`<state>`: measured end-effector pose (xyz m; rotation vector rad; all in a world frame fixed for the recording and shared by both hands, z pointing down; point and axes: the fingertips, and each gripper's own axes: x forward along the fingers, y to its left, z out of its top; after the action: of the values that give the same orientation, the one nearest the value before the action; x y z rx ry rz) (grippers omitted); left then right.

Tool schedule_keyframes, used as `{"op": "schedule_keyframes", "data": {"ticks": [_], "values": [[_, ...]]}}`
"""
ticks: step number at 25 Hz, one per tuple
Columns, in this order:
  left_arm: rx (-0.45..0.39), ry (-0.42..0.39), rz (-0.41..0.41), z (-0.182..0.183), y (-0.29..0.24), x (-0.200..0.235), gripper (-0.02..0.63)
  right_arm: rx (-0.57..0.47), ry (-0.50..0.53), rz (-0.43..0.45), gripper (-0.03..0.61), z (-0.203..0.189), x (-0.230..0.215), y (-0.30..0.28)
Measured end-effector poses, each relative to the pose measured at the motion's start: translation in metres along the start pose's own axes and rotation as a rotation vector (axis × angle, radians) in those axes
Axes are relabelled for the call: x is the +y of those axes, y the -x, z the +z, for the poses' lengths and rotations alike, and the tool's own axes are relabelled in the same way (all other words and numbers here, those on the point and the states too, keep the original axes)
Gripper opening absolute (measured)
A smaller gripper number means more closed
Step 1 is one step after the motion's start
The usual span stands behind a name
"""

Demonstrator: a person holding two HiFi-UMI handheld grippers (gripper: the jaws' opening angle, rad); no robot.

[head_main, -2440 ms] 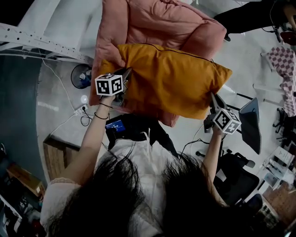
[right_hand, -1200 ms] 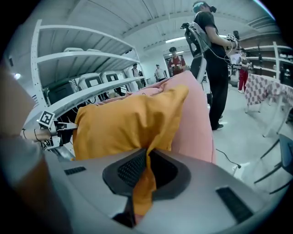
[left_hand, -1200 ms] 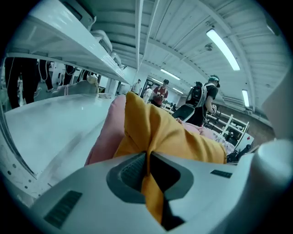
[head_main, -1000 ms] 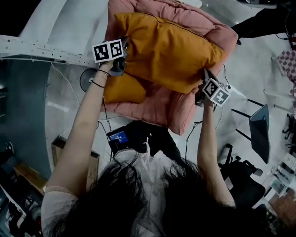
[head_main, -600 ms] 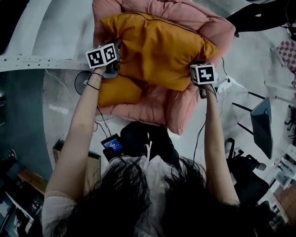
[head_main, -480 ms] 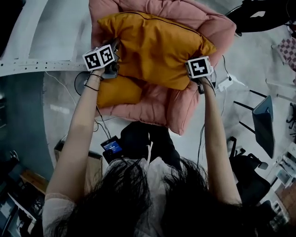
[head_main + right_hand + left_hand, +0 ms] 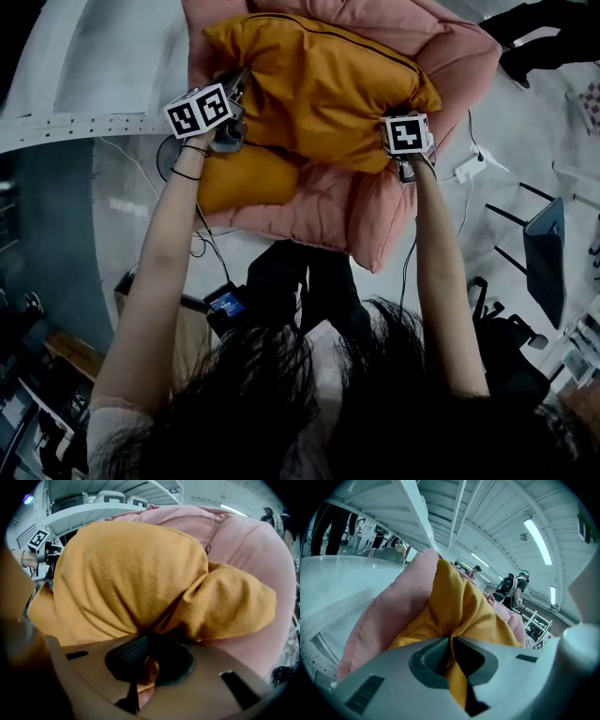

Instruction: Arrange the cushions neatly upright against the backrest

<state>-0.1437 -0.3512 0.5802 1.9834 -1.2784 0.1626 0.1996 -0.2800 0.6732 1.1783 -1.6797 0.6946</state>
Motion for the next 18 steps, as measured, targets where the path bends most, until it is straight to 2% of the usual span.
{"op": "schedule_keyframes", "data": {"ticks": [2, 4, 7, 10, 12, 15, 18], "values": [[0.006, 0.022, -0.018, 0.006, 0.005, 0.001, 0.034, -0.013, -0.026, 0.03, 0.041, 0.002, 0.003, 0.006], [0.016, 0.005, -0.027, 0.013, 0.012, 0.0, 0.035, -0.031, -0.065, 0.051, 0.041, 0.002, 0.005, 0.016], [0.033, -0.103, -0.015, 0.024, 0.022, -0.006, 0.039, -0.059, -0.103, 0.078, 0.042, -0.001, 0.002, 0.032], [0.055, -0.213, 0.016, 0.036, 0.039, -0.009, 0.086, -0.086, -0.147, 0.119, 0.043, -0.005, 0.001, 0.051], [0.059, -0.24, 0.016, 0.043, 0.053, -0.012, 0.124, -0.112, -0.181, 0.142, 0.043, -0.01, 0.004, 0.065], [0.107, -0.249, -0.036, 0.038, 0.075, -0.019, 0.137, -0.187, -0.172, 0.142, 0.05, -0.015, 0.003, 0.089], [0.169, -0.352, -0.056, 0.019, 0.101, -0.018, 0.141, -0.258, -0.173, 0.192, 0.11, -0.019, 0.019, 0.111]]}}
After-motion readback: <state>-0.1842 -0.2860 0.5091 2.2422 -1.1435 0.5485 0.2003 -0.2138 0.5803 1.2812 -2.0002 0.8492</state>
